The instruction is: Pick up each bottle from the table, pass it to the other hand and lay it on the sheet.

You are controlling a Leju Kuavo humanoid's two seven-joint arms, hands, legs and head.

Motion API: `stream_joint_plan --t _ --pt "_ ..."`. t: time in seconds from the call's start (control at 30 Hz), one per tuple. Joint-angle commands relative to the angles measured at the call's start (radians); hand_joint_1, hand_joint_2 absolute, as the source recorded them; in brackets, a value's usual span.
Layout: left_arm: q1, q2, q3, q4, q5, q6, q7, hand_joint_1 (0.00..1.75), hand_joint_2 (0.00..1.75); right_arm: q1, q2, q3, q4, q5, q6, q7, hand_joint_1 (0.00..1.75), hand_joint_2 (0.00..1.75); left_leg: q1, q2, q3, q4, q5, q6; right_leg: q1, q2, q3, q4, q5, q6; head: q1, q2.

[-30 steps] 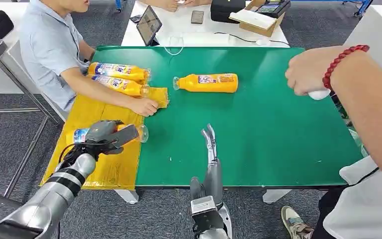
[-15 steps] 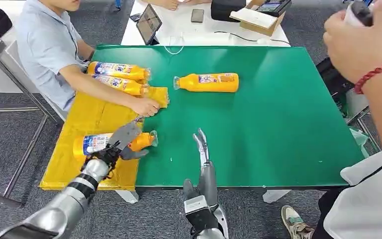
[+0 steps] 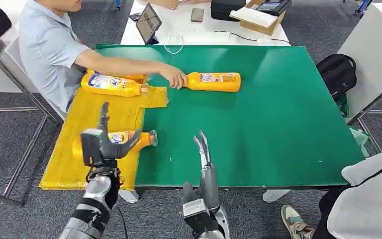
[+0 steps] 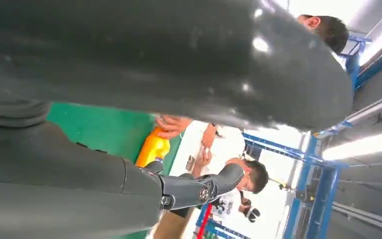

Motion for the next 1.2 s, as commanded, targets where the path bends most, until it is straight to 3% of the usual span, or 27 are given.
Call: stream_joint_plan --t 0.03,0.27,0.33,0.37,0.4,0.47,0.57,0.67,0.87,1.0,1.1,1.2 --pt "0.144 0.006 -0.020 -0.375 0.131 0.048 -0.072 0.00 1.75 0.015 0.039 -0.115 0.018 0.162 -0.002 0.001 0.00 0.00 0.001 0.001 0.000 0.000 -0.001 -0.001 0.001 0.000 0.000 0.000 -0.001 -0.001 0.000 0.000" --pt "0.144 0.006 -0.020 -0.375 0.131 0.048 -0.072 0.00 1.75 0.015 0.039 -0.115 0.018 0.162 -0.002 0.001 0.00 0.00 0.001 -0.001 -0.001 0.001 -0.001 -0.002 0.002 -0.001 0.000 0.000 -0.001 -0.002 0.000 0.000" --pt "0.228 -0.021 0.011 -0.540 0.368 -0.064 -0.045 0.00 1.75 -0.027 0.016 -0.129 0.166 0.262 -0.002 0.010 0.00 0.00 0.001 -0.002 -0.001 0.000 0.000 -0.001 0.001 -0.002 -0.001 -0.001 0.000 -0.002 0.000 0.000" --pt "0.283 -0.010 0.014 -0.641 0.404 -0.088 -0.029 0.00 1.75 -0.063 -0.023 -0.150 0.227 0.404 -0.002 0.078 0.00 0.00 0.002 0.000 0.000 0.000 -0.001 -0.002 0.002 0.000 0.001 -0.001 -0.001 -0.003 0.000 0.000" --pt "0.321 0.000 0.011 -0.701 0.418 -0.106 -0.016 0.00 1.75 -0.086 -0.056 -0.178 0.255 0.465 -0.002 0.117 0.00 1.75 0.001 0.002 0.001 -0.001 -0.001 -0.001 0.002 0.002 0.001 -0.002 0.000 -0.002 0.000 0.000" --pt "0.385 0.028 0.010 -0.755 0.376 -0.111 0.010 0.00 1.75 -0.128 -0.125 -0.233 0.301 0.568 -0.002 0.187 0.00 1.75 0.002 0.005 0.003 -0.001 -0.002 -0.001 0.002 0.005 0.003 -0.004 0.001 -0.002 -0.001 0.000" --pt "0.409 0.058 -0.022 -0.669 0.210 -0.007 0.046 0.00 1.75 -0.149 -0.154 -0.396 0.347 0.704 -0.002 0.247 0.00 1.75 0.001 0.003 0.004 -0.002 -0.001 -0.001 0.001 0.001 0.005 -0.005 0.000 -0.002 0.000 0.000" --pt "0.404 0.030 -0.028 -0.574 0.136 0.111 -0.015 0.00 1.75 -0.189 -0.163 -0.545 0.410 0.873 -0.002 0.296 0.00 1.75 0.000 -0.006 0.002 -0.003 0.001 0.000 0.000 -0.005 0.004 -0.005 0.000 -0.001 0.000 0.000" --pt "0.412 0.027 -0.101 -0.621 0.050 0.204 -0.072 0.00 1.75 -0.316 -0.197 -0.479 0.652 0.763 0.004 0.312 0.00 1.75 0.000 -0.002 0.001 -0.001 -0.001 0.000 0.001 -0.002 0.003 -0.004 0.001 -0.002 0.000 0.000" --pt "0.367 0.050 -0.160 -0.589 0.074 0.193 -0.052 0.00 1.75 -0.424 -0.224 -0.407 0.833 0.812 0.011 0.406 0.00 1.75 0.000 -0.001 -0.001 0.000 -0.001 0.000 0.000 0.000 0.001 -0.003 0.001 -0.001 0.000 0.000" --pt "0.357 0.048 -0.164 -0.573 0.075 0.199 -0.052 0.00 1.75 -0.443 -0.229 -0.403 0.860 0.801 0.006 0.398 0.00 1.75 -0.001 -0.002 -0.001 0.000 -0.001 0.001 0.000 -0.002 0.001 -0.002 0.000 -0.001 0.000 0.000" --pt "0.346 0.062 -0.186 -0.559 0.069 0.188 -0.047 0.00 1.75 -0.484 -0.246 -0.361 0.912 0.865 0.002 0.475 0.00 1.75 -0.001 -0.002 -0.001 0.000 0.000 0.001 0.000 -0.002 0.000 -0.002 0.001 0.000 0.000 0.000"
